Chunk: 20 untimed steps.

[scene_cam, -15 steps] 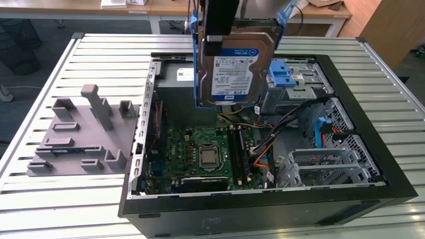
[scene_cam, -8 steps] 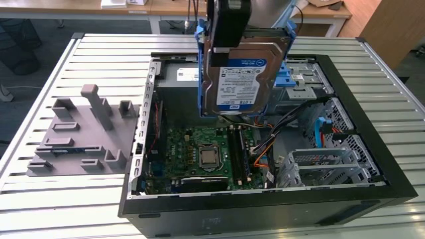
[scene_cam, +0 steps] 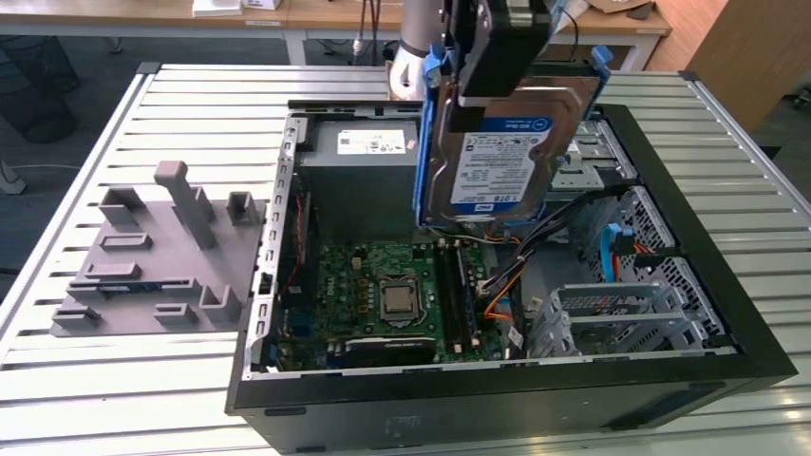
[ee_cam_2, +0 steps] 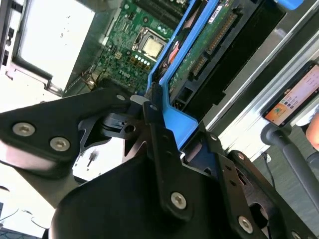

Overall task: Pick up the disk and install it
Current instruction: 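Insert the disk into the insertion slot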

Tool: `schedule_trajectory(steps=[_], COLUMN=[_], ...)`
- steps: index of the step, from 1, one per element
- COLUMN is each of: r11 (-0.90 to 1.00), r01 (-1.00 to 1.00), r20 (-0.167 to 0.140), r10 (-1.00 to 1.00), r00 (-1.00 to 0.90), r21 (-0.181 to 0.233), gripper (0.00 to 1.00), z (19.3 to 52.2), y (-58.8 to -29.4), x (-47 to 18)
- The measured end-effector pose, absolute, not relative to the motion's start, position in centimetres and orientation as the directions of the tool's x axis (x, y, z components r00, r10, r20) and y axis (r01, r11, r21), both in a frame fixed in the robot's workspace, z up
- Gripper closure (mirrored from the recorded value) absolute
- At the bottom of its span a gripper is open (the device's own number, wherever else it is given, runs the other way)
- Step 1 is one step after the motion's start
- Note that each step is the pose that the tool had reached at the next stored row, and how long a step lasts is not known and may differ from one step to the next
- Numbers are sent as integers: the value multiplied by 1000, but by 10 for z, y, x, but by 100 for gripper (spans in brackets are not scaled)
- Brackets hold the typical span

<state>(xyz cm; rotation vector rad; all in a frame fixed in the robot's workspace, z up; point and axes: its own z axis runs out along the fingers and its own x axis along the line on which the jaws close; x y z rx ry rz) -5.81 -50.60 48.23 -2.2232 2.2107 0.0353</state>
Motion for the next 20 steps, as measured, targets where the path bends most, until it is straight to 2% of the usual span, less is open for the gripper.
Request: schedule_trajectory(steps=[5, 15, 20], r11=[-6, -6, -6], r01=[-1000, -1000, -1000], r20=[-20, -20, -20], r10=[-1000, -1000, -1000], r00=[6, 6, 5], r21=[12, 11, 12], gripper=[64, 64, 64], z=[481, 480, 479], y=[-512, -547, -550], x=[-54, -54, -45])
